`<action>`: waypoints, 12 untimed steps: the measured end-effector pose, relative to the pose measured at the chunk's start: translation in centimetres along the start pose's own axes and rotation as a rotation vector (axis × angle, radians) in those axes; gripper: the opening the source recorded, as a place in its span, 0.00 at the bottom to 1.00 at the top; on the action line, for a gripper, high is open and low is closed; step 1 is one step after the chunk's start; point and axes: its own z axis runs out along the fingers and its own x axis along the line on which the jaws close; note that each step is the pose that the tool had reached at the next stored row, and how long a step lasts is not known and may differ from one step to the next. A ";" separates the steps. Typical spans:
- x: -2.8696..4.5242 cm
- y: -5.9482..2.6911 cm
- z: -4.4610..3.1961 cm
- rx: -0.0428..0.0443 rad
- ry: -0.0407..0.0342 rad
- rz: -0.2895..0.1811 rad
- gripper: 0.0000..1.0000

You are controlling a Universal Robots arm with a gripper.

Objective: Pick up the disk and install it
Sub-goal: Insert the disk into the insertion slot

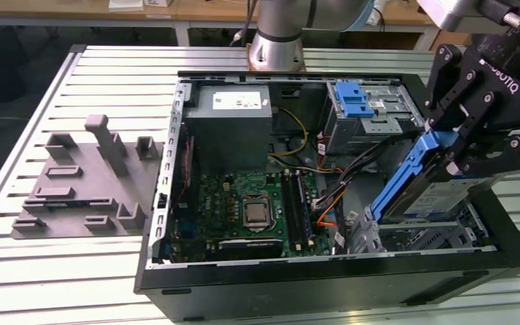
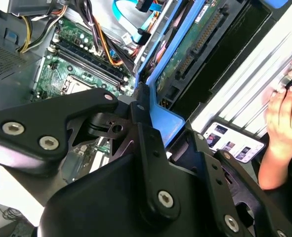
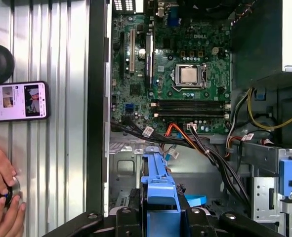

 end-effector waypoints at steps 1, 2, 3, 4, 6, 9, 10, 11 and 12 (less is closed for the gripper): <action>0.00 0.00 0.15 0.0000 0.0000 0.000 0.36; 0.00 -0.01 0.30 0.0000 -0.0001 0.000 0.36; 0.01 -0.01 0.45 0.0000 0.0000 0.000 0.36; 0.01 -0.02 0.57 0.0000 -0.0001 0.000 0.36; 0.01 -0.02 0.65 0.0000 0.0000 0.000 0.36; 0.01 -0.02 0.65 0.0000 0.0001 0.000 0.36; 0.01 -0.02 0.66 0.0000 0.0001 0.000 0.36; 0.01 -0.02 0.68 0.0000 0.0000 0.000 0.36; 0.02 -0.02 0.77 0.0000 -0.0004 0.000 0.36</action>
